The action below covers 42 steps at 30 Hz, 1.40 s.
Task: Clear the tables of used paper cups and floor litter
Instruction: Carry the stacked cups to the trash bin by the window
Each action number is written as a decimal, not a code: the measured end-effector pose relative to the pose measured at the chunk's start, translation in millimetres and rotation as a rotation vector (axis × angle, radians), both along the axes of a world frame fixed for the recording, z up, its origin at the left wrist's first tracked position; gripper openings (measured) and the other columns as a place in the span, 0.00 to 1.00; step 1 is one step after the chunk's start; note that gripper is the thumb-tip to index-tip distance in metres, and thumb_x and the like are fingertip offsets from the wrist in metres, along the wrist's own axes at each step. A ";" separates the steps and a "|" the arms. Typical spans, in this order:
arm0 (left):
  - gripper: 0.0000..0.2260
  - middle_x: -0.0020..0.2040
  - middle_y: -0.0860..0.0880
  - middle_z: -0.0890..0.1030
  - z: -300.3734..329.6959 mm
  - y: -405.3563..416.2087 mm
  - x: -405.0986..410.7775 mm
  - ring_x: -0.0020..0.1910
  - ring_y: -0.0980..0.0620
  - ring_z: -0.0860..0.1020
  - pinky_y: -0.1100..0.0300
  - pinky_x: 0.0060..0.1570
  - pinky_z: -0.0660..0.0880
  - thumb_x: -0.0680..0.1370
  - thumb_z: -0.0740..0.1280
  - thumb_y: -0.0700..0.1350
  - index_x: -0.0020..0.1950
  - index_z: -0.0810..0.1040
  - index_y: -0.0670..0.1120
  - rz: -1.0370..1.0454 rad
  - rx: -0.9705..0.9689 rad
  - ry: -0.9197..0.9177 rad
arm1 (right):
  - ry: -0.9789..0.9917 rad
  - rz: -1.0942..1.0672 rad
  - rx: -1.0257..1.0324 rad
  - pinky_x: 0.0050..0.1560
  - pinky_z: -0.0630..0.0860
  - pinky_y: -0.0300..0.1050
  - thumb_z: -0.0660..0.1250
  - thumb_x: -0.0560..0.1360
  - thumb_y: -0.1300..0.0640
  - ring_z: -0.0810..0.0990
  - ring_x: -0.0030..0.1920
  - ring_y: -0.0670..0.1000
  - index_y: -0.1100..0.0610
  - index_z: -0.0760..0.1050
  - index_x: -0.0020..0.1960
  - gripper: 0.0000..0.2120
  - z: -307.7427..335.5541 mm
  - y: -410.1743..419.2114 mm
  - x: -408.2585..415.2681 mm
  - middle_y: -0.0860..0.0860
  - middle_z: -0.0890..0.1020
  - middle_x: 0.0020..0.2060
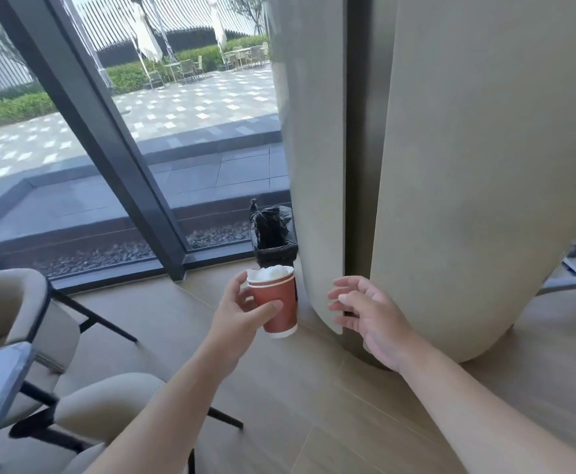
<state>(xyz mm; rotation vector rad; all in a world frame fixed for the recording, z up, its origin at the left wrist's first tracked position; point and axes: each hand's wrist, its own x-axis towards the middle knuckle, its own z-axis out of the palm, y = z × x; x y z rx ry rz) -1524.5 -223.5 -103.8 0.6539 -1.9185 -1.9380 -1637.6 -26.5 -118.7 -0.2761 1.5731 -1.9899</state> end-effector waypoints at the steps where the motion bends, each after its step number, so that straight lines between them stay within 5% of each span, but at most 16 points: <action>1: 0.38 0.60 0.44 0.81 1.8 -3.1 -4.1 0.58 0.47 0.80 0.46 0.60 0.77 0.63 0.77 0.42 0.72 0.68 0.48 0.013 0.001 0.001 | 0.006 0.014 0.005 0.43 0.78 0.43 0.64 0.76 0.62 0.82 0.48 0.51 0.55 0.78 0.55 0.10 0.6 -2.2 -5.6 0.53 0.83 0.48; 14: 0.39 0.61 0.45 0.80 -25.4 -110.8 -47.0 0.58 0.48 0.79 0.59 0.47 0.77 0.64 0.79 0.42 0.72 0.67 0.51 0.155 0.050 0.004 | 0.024 0.183 0.075 0.48 0.79 0.46 0.64 0.77 0.62 0.82 0.48 0.52 0.55 0.78 0.56 0.09 -2.0 -118.6 -75.9 0.55 0.82 0.49; 23: 0.41 0.63 0.44 0.78 -35.4 -249.2 -95.2 0.60 0.45 0.78 0.51 0.56 0.78 0.63 0.79 0.45 0.73 0.65 0.50 0.211 0.079 0.026 | 0.050 0.282 0.135 0.56 0.78 0.56 0.64 0.77 0.63 0.81 0.50 0.55 0.56 0.77 0.56 0.09 5.8 -276.4 -129.3 0.57 0.81 0.51; 30: 0.41 0.60 0.45 0.80 -24.9 -344.2 -109.9 0.58 0.46 0.80 0.58 0.47 0.78 0.59 0.80 0.50 0.70 0.69 0.55 0.252 0.076 0.102 | 0.103 0.335 0.110 0.48 0.80 0.48 0.67 0.69 0.57 0.82 0.48 0.53 0.56 0.77 0.56 0.15 20.0 -381.1 -150.9 0.57 0.82 0.50; 42: 0.39 0.60 0.44 0.80 -23.3 -459.2 -72.7 0.58 0.45 0.79 0.49 0.57 0.78 0.60 0.80 0.49 0.69 0.70 0.53 0.483 0.051 0.103 | 0.062 0.545 0.062 0.47 0.79 0.49 0.66 0.74 0.64 0.82 0.46 0.53 0.57 0.78 0.54 0.10 20.6 -530.3 -162.1 0.56 0.83 0.46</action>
